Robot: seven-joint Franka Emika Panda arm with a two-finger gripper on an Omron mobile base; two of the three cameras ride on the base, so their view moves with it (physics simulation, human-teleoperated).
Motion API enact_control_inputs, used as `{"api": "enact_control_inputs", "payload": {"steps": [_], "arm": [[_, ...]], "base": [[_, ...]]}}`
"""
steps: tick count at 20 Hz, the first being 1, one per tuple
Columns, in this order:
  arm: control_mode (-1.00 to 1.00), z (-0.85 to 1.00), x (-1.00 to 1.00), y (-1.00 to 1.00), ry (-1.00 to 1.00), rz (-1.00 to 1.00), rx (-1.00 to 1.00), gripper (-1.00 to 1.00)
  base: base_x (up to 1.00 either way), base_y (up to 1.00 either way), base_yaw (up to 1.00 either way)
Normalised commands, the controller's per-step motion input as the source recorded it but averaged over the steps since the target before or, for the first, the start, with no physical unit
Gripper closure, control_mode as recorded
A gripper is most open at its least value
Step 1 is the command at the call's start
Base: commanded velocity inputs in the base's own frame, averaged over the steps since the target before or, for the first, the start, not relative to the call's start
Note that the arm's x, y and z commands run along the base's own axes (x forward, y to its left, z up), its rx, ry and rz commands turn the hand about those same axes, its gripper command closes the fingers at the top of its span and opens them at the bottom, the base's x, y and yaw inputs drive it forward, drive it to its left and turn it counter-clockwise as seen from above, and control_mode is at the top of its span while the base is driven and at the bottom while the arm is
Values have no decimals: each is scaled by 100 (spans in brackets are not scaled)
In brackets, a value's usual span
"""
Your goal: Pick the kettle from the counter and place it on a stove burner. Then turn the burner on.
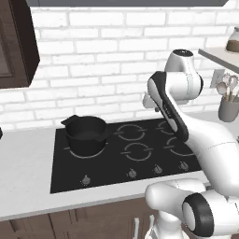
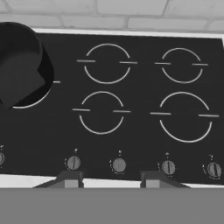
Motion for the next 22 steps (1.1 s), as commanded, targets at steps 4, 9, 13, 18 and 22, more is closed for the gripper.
{"api": "enact_control_inputs", "payload": {"steps": [4, 9, 13, 18, 22], "arm": [[-100, 0, -5, -14, 0, 0, 0, -100], [-100, 0, -31, -76, -1, -4, 0, -100], [-100, -13, -61, -99, -6, -4, -1, -100], [-100, -37, -56, -100, 0, 0, 0, -100], [-100, -23, -61, -100, -1, 0, -3, -100]], "base": [[0, 0, 0], [0, 0, 0], [0, 0, 0], [0, 0, 0], [0, 0, 0]]}}
